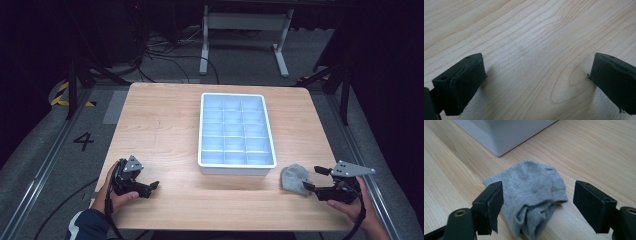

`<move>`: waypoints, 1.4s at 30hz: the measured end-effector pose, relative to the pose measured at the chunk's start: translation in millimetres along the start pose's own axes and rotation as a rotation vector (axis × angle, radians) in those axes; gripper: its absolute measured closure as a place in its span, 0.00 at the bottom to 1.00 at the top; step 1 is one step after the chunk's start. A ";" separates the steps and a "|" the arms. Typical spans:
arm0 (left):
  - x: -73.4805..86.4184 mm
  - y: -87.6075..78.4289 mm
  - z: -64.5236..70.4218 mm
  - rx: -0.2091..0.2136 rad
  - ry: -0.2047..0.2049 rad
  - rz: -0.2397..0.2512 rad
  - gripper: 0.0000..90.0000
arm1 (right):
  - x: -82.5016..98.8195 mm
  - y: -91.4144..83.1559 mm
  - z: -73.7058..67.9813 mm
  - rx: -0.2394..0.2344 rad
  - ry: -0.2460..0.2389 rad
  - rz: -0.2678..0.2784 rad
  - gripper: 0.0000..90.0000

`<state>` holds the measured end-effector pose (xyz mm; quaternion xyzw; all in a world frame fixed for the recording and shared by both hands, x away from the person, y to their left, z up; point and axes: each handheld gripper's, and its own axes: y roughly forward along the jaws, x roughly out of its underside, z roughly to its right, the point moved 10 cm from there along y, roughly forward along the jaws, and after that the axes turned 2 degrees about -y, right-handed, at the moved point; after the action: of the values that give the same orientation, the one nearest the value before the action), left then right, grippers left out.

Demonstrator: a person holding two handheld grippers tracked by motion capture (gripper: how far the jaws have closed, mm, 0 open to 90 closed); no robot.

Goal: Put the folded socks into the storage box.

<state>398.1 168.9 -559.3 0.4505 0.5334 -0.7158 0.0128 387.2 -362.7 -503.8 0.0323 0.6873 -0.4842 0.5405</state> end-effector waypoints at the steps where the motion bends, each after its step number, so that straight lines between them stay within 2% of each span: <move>1: 0.0 0.0 0.0 0.000 0.000 -0.001 0.00 | -1.0 4.2 -2.0 -0.009 -0.011 -0.008 0.28; 6: 0.0 0.1 0.0 0.000 0.000 0.001 0.00 | -4.0 21.0 -5.6 -0.035 -0.034 -0.034 0.26; 8: -0.1 0.1 0.0 -0.001 0.000 0.002 0.00 | -4.3 27.7 -8.1 -0.059 -0.048 -0.045 0.26; 12: -0.1 0.1 0.0 -0.001 0.000 0.002 0.00 | 1.5 42.6 -7.1 -0.063 -0.054 -0.091 0.23; 15: 0.0 0.0 0.0 0.000 0.000 0.000 0.00 | 3.2 49.1 -6.3 -0.067 -0.046 -0.099 0.19; 17: -0.1 0.1 0.0 -0.001 -0.001 0.002 0.00 | 5.4 53.3 -7.1 -0.060 -0.057 -0.115 0.17; 21: 0.0 0.0 0.0 0.000 0.000 0.000 0.00 | 7.6 57.2 -5.1 -0.064 -0.021 -0.121 0.11; 25: 0.1 -0.1 -0.1 0.000 0.003 -0.001 0.00 | 11.6 61.8 -0.5 -0.077 0.043 -0.129 0.03; 26: 0.0 0.0 -0.1 0.001 0.003 0.000 0.00 | 11.8 62.0 -0.7 -0.076 0.039 -0.129 0.04; 32: 0.1 -0.1 -0.2 0.000 0.003 -0.001 0.00 | 9.0 57.7 -10.8 -0.130 -0.006 -0.105 0.26; 34: 0.1 0.0 -0.1 0.000 0.002 0.000 0.00 | 8.2 55.9 -14.7 -0.153 -0.016 -0.100 0.39; 35: 0.0 0.0 -0.2 -0.001 0.002 0.001 0.00 | 7.4 54.5 -19.0 -0.181 -0.026 -0.096 0.46; 37: 0.1 0.0 0.0 0.000 0.000 0.000 0.00 | 6.2 54.4 -23.1 -0.202 -0.031 -0.091 0.55; 42: -0.1 0.1 0.0 -0.001 0.000 0.002 0.00 | 6.0 52.9 -27.3 -0.245 -0.031 -0.089 0.67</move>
<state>398.2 168.9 -559.4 0.4509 0.5332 -0.7156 0.0135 395.4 -318.4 -543.3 -0.0720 0.7336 -0.4204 0.5291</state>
